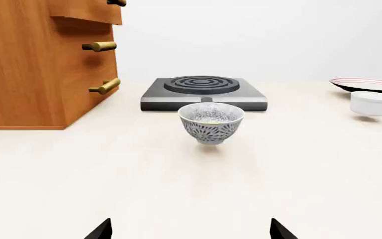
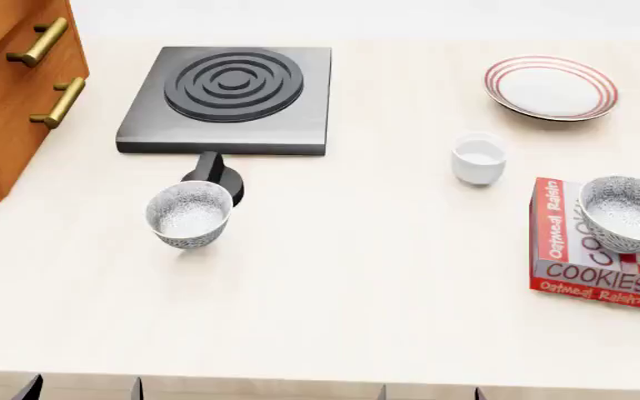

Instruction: Pick the akita bowl on the cookies box and place it on the plate.

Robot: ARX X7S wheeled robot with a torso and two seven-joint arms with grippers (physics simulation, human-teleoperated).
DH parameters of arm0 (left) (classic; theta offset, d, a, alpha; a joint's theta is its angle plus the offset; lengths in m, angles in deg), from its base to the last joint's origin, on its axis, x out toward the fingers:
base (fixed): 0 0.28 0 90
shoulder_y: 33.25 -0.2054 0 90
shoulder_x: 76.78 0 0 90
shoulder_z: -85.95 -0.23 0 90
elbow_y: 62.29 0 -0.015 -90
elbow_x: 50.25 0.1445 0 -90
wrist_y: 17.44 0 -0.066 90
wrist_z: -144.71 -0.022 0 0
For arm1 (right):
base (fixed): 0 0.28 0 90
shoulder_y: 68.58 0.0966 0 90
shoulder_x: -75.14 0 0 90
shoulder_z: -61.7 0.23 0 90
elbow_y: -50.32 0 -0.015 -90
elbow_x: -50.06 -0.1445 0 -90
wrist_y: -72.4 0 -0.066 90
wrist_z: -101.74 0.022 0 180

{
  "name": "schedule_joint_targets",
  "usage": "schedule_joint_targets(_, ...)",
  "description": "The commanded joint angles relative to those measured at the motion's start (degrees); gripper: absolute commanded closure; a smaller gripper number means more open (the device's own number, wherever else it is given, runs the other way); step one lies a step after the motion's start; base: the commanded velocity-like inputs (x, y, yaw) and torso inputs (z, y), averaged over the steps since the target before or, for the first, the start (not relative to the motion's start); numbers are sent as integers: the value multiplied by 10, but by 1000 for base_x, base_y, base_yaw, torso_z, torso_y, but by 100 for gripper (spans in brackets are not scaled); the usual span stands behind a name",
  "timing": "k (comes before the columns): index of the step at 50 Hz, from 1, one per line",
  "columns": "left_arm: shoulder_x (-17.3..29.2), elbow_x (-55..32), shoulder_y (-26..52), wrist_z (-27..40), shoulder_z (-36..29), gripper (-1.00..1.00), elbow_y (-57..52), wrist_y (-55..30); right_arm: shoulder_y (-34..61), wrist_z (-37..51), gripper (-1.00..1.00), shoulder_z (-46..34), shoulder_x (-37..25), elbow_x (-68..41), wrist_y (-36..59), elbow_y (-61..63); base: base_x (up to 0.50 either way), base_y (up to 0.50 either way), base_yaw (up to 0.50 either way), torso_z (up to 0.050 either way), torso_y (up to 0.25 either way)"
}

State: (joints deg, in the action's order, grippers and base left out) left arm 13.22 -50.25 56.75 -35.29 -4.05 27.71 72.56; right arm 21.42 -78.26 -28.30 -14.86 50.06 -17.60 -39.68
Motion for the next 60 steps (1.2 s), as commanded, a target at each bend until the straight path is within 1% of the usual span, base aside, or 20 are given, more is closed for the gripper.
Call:
schedule_joint_targets(1,9,-13,2,12,-7,-100,4,3,-1,26,-100,-3,-7,-10,1,-2,0,0,0,0,0)
schedule_joint_targets(7,21,-24,0,24,-22,-100,1,-1,-4,45,-100,-24,-21,-8,-5,1,0,0,0,0,0)
schedule_joint_targets(14,29,-33,6,35,-31,-100,3,-8,-1,55,-100,-31,-29,-20,-2,3,0,0,0,0,0)
schedule_joint_targets(16,32,-41,7,34,-30,-100,-6,-10,-2,61,-100,-31,-31,-21,-14,7,0,0,0,0,0)
schedule_joint_targets(21,44,-54,13,39,-28,-100,-79,-59,-14,62,-100,-34,-44,-26,3,94,275,0,0,0,0)
schedule_joint_targets(22,46,-58,14,40,-28,-100,-93,-70,-15,61,-100,-33,-47,-33,34,129,500,0,0,0,0)
schedule_joint_targets(25,55,-76,16,40,-24,-100,-167,-119,-12,67,-100,-35,-55,-31,74,185,500,0,0,0,0)
schedule_joint_targets(29,65,-94,24,45,-20,-100,-232,-174,-5,73,-100,-32,-65,-33,126,259,500,0,0,0,0)
schedule_joint_targets(30,69,-105,29,46,-15,-100,-258,-198,0,74,-100,-29,-69,-36,147,286,500,0,0,0,0)
schedule_joint_targets(34,78,-116,33,49,-12,-100,-303,-225,6,79,-100,-30,-78,-35,186,342,500,0,0,0,0)
schedule_joint_targets(36,82,-119,34,51,-12,-100,-316,-233,4,80,-100,-29,-80,-36,184,348,500,0,0,0,0)
schedule_joint_targets(41,85,-116,42,54,-14,-100,-302,-229,6,83,-100,-25,-87,-38,192,363,500,0,0,0,0)
schedule_joint_targets(60,98,-123,41,61,-17,-100,-310,-224,7,91,-100,-22,-101,-49,202,386,500,0,0,0,0)
